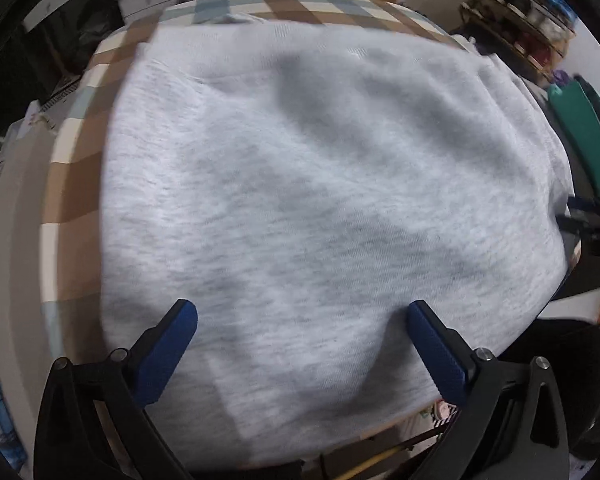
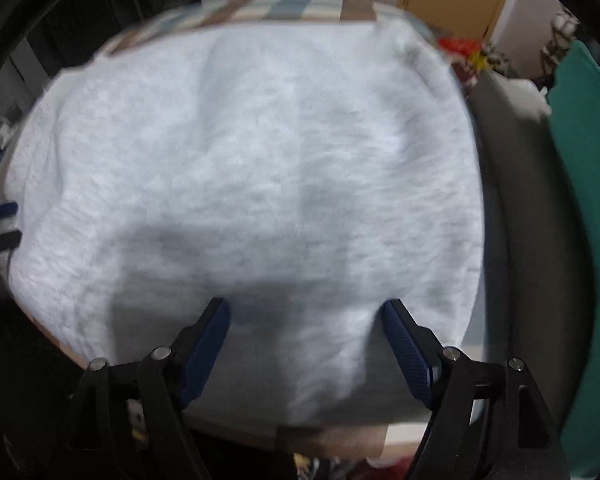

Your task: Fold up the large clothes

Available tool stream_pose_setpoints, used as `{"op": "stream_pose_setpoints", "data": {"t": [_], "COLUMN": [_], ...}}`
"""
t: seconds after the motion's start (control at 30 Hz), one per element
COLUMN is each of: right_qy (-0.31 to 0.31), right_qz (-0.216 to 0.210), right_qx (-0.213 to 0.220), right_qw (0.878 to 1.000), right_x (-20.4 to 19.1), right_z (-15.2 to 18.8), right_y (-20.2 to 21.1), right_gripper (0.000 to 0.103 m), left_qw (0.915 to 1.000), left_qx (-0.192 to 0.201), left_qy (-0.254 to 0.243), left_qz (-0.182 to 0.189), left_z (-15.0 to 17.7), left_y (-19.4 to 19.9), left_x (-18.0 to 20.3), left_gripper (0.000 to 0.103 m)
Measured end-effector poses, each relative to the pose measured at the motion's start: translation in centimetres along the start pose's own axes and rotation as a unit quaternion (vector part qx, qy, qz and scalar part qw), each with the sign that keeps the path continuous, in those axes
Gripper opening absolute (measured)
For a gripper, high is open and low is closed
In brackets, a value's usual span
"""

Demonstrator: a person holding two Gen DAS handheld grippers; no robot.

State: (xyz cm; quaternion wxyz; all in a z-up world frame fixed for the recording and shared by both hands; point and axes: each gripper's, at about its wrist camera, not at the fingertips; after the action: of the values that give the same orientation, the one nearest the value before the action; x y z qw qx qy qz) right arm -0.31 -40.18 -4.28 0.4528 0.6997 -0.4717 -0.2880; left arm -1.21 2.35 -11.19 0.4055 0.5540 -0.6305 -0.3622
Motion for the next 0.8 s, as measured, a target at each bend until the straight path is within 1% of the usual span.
{"op": "stream_pose_setpoints", "data": {"t": [0.03,0.07,0.1,0.13,0.2,0.23,0.27,0.3,0.33,0.37,0.4,0.43,0.47,0.5,0.53,0.57,0.6,0.63,0.67,0.7,0.73,0.77,0.8], "right_qy": [0.0,-0.002,-0.001,0.002,0.007,0.009,0.011,0.015,0.017,0.018,0.018,0.019,0.022,0.033,0.035,0.019,0.011,-0.007,-0.014,-0.016,-0.021,-0.027,-0.038], "right_qz": [0.003,0.008,0.01,0.003,-0.025,-0.033,-0.034,-0.036,-0.037,-0.034,-0.027,-0.017,0.0,0.03,0.03,0.023,0.024,0.006,-0.001,-0.002,-0.008,-0.018,-0.043], "right_qx": [-0.013,-0.019,-0.014,0.007,0.051,0.076,0.091,0.108,0.11,0.103,0.089,0.072,0.058,0.032,0.02,0.039,0.031,0.024,0.021,0.021,0.03,0.037,0.048], "right_qw": [1.0,1.0,1.0,1.0,0.998,0.997,0.995,0.993,0.993,0.994,0.995,0.997,0.998,0.998,0.999,0.999,0.999,1.0,1.0,1.0,0.999,0.999,0.997], "right_x": [-0.1,-0.3,-0.4,-0.9,-1.9,-2.7,-3.3,-4.0,-4.2,-4.7,-5.2,-5.2,-5.3,-5.3,-4.8,-3.2,-2.6,-1.9,-1.4,-1.2,-1.0,-1.0,-1.1], "right_z": [-0.4,-1.1,-2.0,-3.2,-5.7,-7.4,-8.6,-10.4,-11.6,-12.8,-13.7,-14.3,-14.3,-14.2,-13.7,-14.2,-14.3,-14.4,-14.5,-14.4,-14.2,-13.9,-13.1], "right_y": [0.2,0.8,1.1,2.1,3.7,4.2,4.3,3.8,3.0,1.7,-0.1,-2.0,-3.6,-6.3,-7.6,-7.7,-8.0,-8.1,-8.0,-7.2,-5.9,-4.7,-2.9], "right_gripper": [0.081,0.08,0.079,0.079,0.079,0.079,0.079,0.079,0.079,0.079,0.079,0.077,0.077,0.081,0.084,0.09,0.097,0.098,0.096,0.088,0.075,0.073,0.073], "left_qw": [0.9998,0.9992,0.9985,0.9976,0.9969,0.9969,0.9974,0.998,0.999,0.9995,0.9996,0.9993,0.9989,0.9992,0.9992,0.9993,0.9992,0.9991,0.9989,0.9989,0.9991,0.9995,0.9997], "left_qx": [0.012,0.028,0.038,0.048,0.062,0.063,0.052,0.039,0.011,-0.014,-0.023,-0.036,-0.045,-0.029,-0.02,-0.023,-0.027,-0.032,-0.036,-0.037,-0.033,-0.021,-0.012], "left_qy": [0.012,0.018,0.018,0.009,-0.014,-0.021,-0.021,-0.018,-0.012,-0.008,-0.01,-0.012,-0.014,-0.023,-0.029,-0.028,-0.026,-0.025,-0.021,-0.019,-0.02,-0.02,-0.02], "left_qz": [0.006,0.022,0.035,0.049,0.047,0.044,0.045,0.047,0.042,0.027,0.012,-0.001,-0.005,-0.013,-0.015,-0.012,-0.011,-0.012,-0.019,-0.022,-0.02,-0.009,0.002], "left_z": [-0.9,-1.9,-2.7,-4.2,-6.6,-7.7,-9.1,-9.6,-10.4,-10.6,-9.1,-8.9,-8.7,-8.5,-8.5,-8.6,-8.7,-9.0,-9.1,-9.0,-8.7,-8.3,-7.6], "left_y": [1.0,1.8,2.3,2.7,2.6,2.0,0.7,-0.4,-2.6,-4.4,-4.5,-5.9,-7.2,-7.2,-7.0,-7.1,-7.1,-7.0,-6.5,-5.8,-4.9,-3.7,-2.5], "left_x": [0.1,0.4,0.8,1.8,3.7,4.5,5.2,5.1,5.5,5.6,5.3,5.2,5.0,4.8,4.7,4.3,4.0,3.7,3.4,3.2,3.1,3.1,3.3], "left_gripper": [0.101,0.101,0.101,0.101,0.101,0.101,0.101,0.101,0.101,0.101,0.101,0.101,0.102,0.102,0.102,0.102,0.102,0.102,0.102,0.102,0.102,0.102,0.102]}}
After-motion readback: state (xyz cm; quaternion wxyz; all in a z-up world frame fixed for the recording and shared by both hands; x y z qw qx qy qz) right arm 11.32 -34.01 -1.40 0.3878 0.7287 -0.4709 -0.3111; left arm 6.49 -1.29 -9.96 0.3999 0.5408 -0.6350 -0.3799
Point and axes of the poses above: each gripper's, at about its wrist camera, not at the fingertips, and y roughly against the way its jaws point, x to its right, z to its underside, and after that the axes turned 8 degrees about x, right-handed
